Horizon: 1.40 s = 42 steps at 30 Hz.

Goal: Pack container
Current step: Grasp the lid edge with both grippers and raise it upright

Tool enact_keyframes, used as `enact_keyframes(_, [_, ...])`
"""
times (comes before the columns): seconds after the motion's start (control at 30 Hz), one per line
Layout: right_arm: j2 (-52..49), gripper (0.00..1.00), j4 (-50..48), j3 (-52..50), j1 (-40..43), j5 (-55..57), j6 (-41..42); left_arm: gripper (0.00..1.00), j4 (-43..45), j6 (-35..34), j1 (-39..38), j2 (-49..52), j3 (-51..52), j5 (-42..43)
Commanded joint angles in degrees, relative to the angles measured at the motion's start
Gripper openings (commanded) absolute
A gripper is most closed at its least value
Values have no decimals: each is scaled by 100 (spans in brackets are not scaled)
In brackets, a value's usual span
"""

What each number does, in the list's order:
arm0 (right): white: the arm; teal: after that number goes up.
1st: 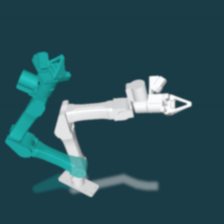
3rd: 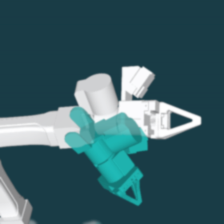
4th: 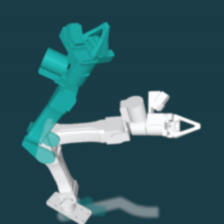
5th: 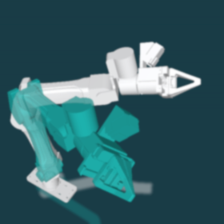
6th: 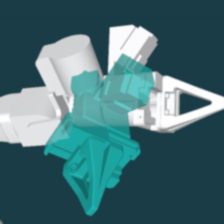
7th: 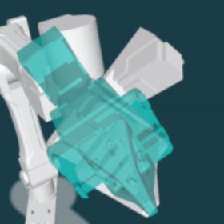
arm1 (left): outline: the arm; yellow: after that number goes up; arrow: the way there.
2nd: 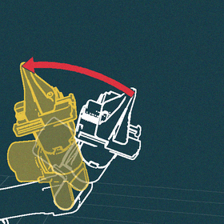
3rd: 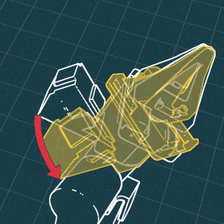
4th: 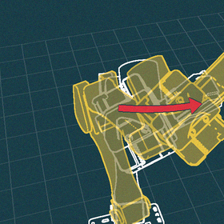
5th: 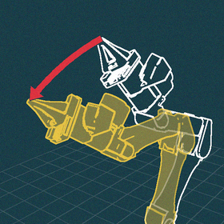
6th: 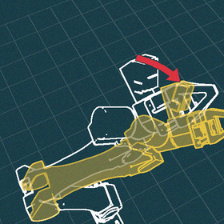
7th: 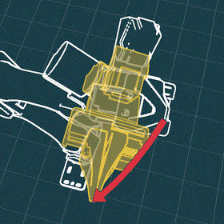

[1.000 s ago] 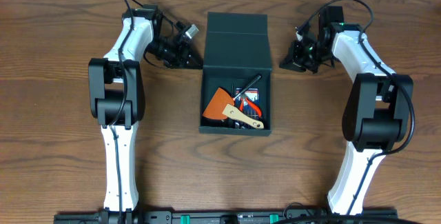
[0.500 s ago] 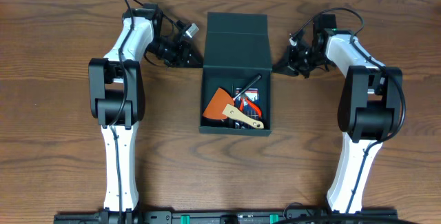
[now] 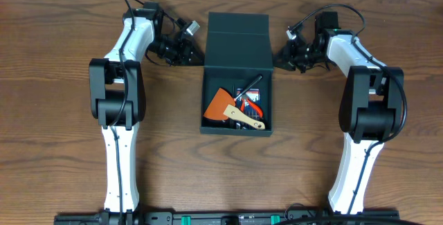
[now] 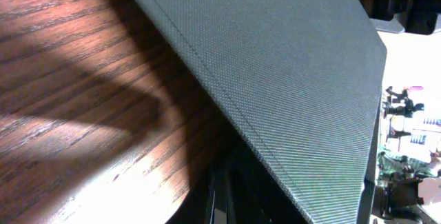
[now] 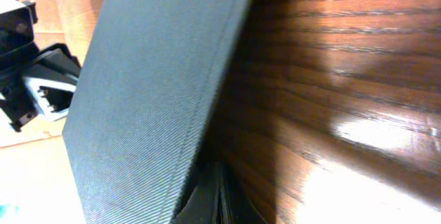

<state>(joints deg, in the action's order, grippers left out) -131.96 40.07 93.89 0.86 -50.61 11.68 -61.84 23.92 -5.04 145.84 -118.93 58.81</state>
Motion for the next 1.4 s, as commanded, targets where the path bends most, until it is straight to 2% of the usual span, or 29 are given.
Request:
enact_keyframes(0.0, [-103, 1, -52, -4, -87, -330, -286, 6, 9, -31, 17, 24, -17, 227])
enact_keyframes(0.17, [-103, 1, -269, -4, -173, -673, -431, 6, 144, -127, 17, 24, -17, 535])
enact_keyframes(0.63, [-103, 1, -479, 26, -190, -706, -448, 6, 116, -339, 20, 24, -94, 680])
enact_keyframes(1.37, [-103, 1, -201, 907, -186, -706, -450, 6, -807, -393, 20, 20, -1497, 675])
